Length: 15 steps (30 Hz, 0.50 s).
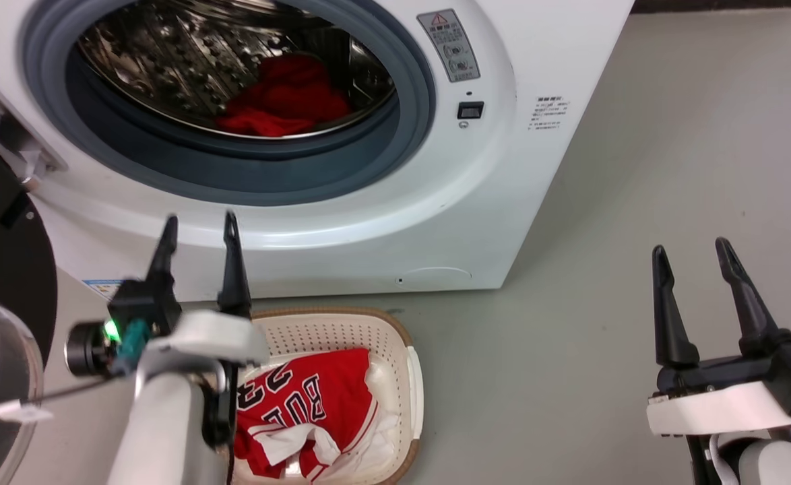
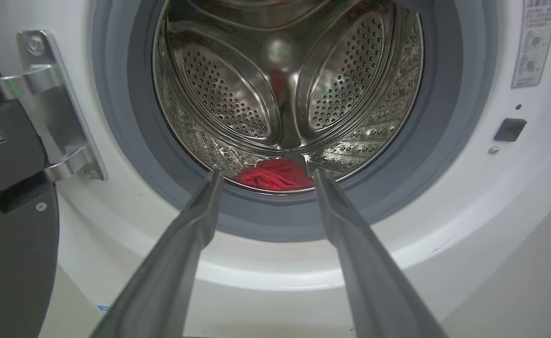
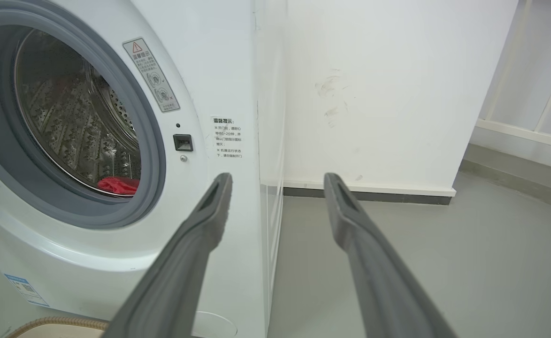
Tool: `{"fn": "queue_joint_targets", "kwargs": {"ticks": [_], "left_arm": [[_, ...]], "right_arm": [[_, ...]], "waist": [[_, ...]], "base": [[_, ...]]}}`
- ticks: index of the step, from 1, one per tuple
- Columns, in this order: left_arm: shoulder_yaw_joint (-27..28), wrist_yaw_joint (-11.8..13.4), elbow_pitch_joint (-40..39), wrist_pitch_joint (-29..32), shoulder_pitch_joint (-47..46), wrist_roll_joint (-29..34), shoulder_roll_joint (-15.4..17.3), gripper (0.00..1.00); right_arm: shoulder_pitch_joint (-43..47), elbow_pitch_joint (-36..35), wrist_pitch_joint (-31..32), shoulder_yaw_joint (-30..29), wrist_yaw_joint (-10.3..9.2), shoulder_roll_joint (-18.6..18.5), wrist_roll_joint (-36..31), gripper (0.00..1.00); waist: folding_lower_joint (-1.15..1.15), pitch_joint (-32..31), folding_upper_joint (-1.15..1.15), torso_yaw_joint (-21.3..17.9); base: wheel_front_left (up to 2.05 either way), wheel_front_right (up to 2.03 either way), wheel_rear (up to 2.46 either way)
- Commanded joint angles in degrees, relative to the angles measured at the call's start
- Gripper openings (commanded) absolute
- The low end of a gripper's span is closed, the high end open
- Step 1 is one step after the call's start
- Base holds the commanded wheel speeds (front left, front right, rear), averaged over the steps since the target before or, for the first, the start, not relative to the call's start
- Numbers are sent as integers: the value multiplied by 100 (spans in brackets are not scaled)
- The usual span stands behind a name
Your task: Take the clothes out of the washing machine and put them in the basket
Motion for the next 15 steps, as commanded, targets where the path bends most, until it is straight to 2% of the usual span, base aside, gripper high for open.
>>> {"fn": "queue_joint_targets", "kwargs": {"ticks": [1, 6, 15], "left_arm": [[19, -24, 53, -15, -137, 31, 51, 100], [60, -232, 889, -14, -1175, 144, 317, 100], [-125, -301, 2711, 77, -3275, 437, 755, 100]], "right_arm": [[-86, -20, -14, 2, -4, 5, 39, 100], [-287, -60, -14, 58, -4, 6, 74, 100], [-636, -92, -14, 132, -4, 6, 191, 100]], "waist": [[0, 102, 0, -59], [0, 513, 0, -213], [0, 1200, 0, -511]], "base": [[0, 0, 0], [0, 0, 0], [0, 0, 0]]}}
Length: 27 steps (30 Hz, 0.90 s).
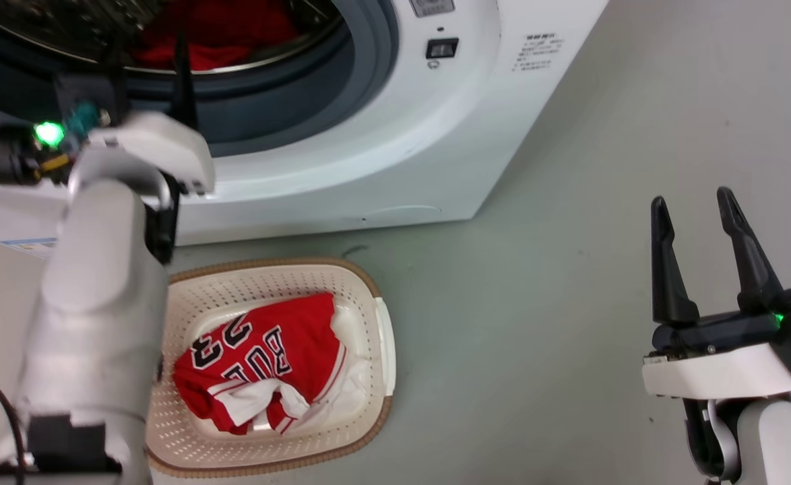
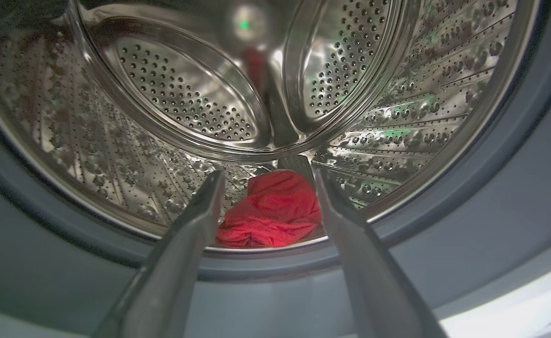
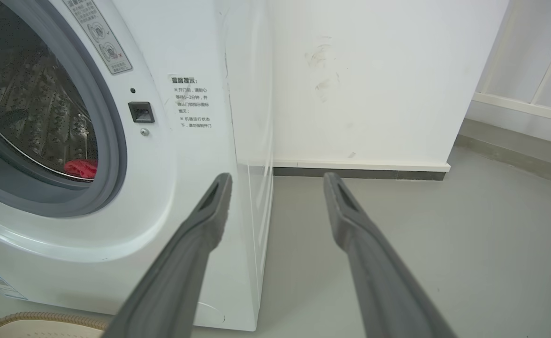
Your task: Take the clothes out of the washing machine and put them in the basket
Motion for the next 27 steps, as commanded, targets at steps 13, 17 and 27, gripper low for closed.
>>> {"fn": "queue_joint_targets", "kwargs": {"ticks": [13, 17, 27], "left_arm": [[-352, -493, 1948, 1584, -2340, 89, 752, 100], [-517, -563, 2251, 2258, -2964, 55, 977, 100], [-777, -578, 2664, 3326, -3629, -264, 1190, 100]], "right_arm": [[-469, -101, -14, 101, -4, 9, 263, 100], [-568, -134, -14, 90, -4, 8, 331, 100], [-696, -192, -14, 121, -4, 9, 510, 100]], "waist": [[-1, 921, 0, -569], [-1, 1160, 0, -684], [-1, 1644, 0, -901]], "base": [[0, 0, 0], [0, 0, 0], [0, 0, 0]]}}
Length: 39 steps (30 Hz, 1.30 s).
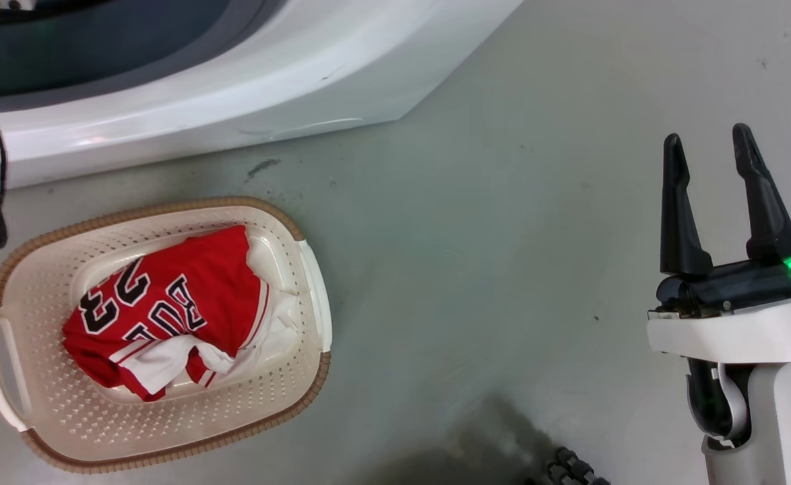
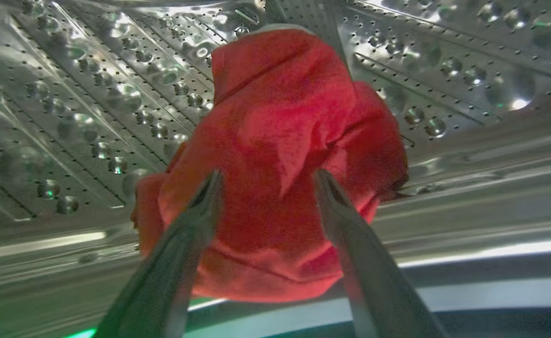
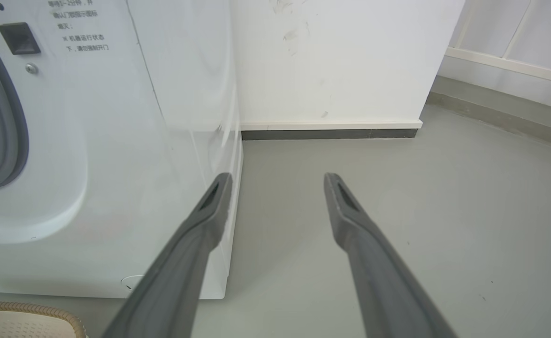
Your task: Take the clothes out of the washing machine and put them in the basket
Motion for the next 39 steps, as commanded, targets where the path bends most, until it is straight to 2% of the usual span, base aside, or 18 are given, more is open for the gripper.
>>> {"fn": "queue_joint_targets", "kwargs": {"ticks": [1, 10, 11, 12, 13, 23, 39], "left_arm": [[-33, 0, 23, 23, -88, -20, 47, 100], [-332, -2, 165, 471, -83, -318, 98, 100], [-379, -2, 170, 502, -79, -332, 77, 91], [-428, -2, 137, 453, -71, -355, 81, 41], [-452, -2, 117, 419, -62, -388, 97, 0], [-676, -2, -46, -139, 16, -648, 209, 0], [-1402, -2, -559, -1920, 1268, -1457, -157, 0]], "right_arm": [[-79, -27, -14, 1, -4, 7, 57, 100], [-138, -33, -14, -66, -4, 7, 97, 100], [-145, -33, -14, -72, -4, 7, 93, 100], [-149, -33, -14, -78, -4, 7, 90, 100], [-156, -30, -14, -79, -4, 7, 91, 100], [-115, 25, -14, -78, -4, 7, 69, 100], [256, 165, -14, -133, -4, 6, -204, 100]], "waist": [[-1, 103, 0, -55], [-1, 267, 0, -67], [-1, 268, 0, -64], [-1, 270, 0, -59], [-1, 269, 0, -56], [-1, 122, 0, -23], [-1, -1010, 0, 374]], "base": [[0, 0, 0], [0, 0, 0], [0, 0, 0], [0, 0, 0], [0, 0, 0], [0, 0, 0], [0, 0, 0]]}}
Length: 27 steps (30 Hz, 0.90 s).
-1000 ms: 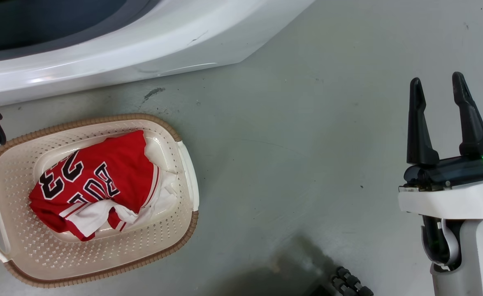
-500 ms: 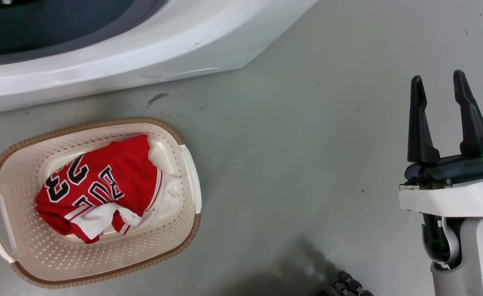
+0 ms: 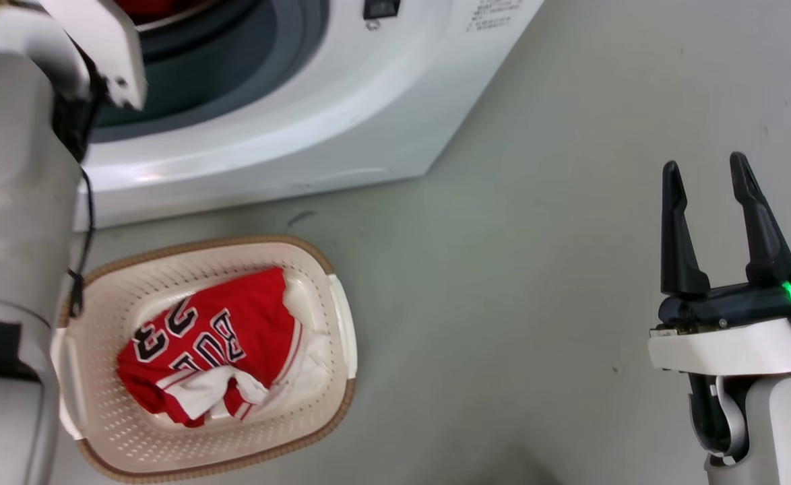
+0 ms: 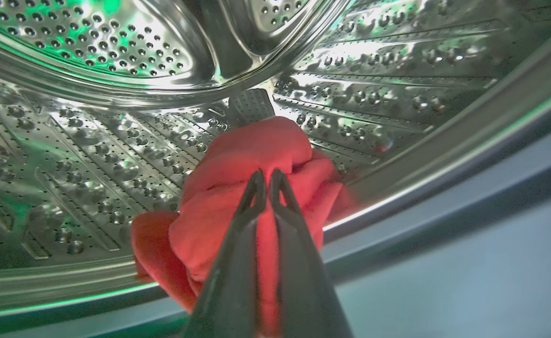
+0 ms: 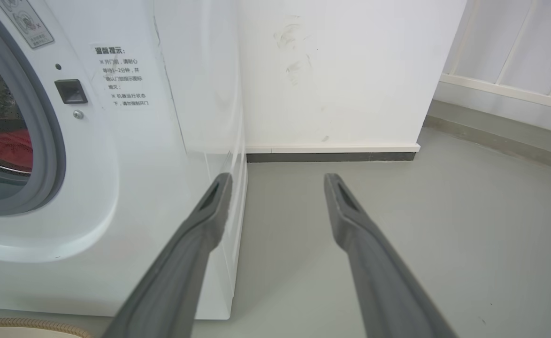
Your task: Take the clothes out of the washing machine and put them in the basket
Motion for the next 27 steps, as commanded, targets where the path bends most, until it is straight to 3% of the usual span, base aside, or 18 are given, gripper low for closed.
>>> {"fn": "queue_joint_targets", "kwargs": {"ticks": [1, 17, 27], "left_arm": [[-28, -1, -36, -63, 112, -22, 5, 0], [-684, -1, -1215, -1320, 1912, -770, -101, 0], [-623, 410, -3174, -1424, 3094, -761, 195, 0]], "right_arm": [[49, 6, -14, -18, -4, 3, -43, 100], [703, 195, -14, -292, -4, 3, -354, 100], [1070, 272, -14, -351, -4, 3, -390, 100]], "waist": [[0, -243, 0, 150], [0, -1568, 0, 757], [0, -2126, 0, 931]], "base": [[0, 0, 0], [0, 0, 0], [0, 0, 0]]}}
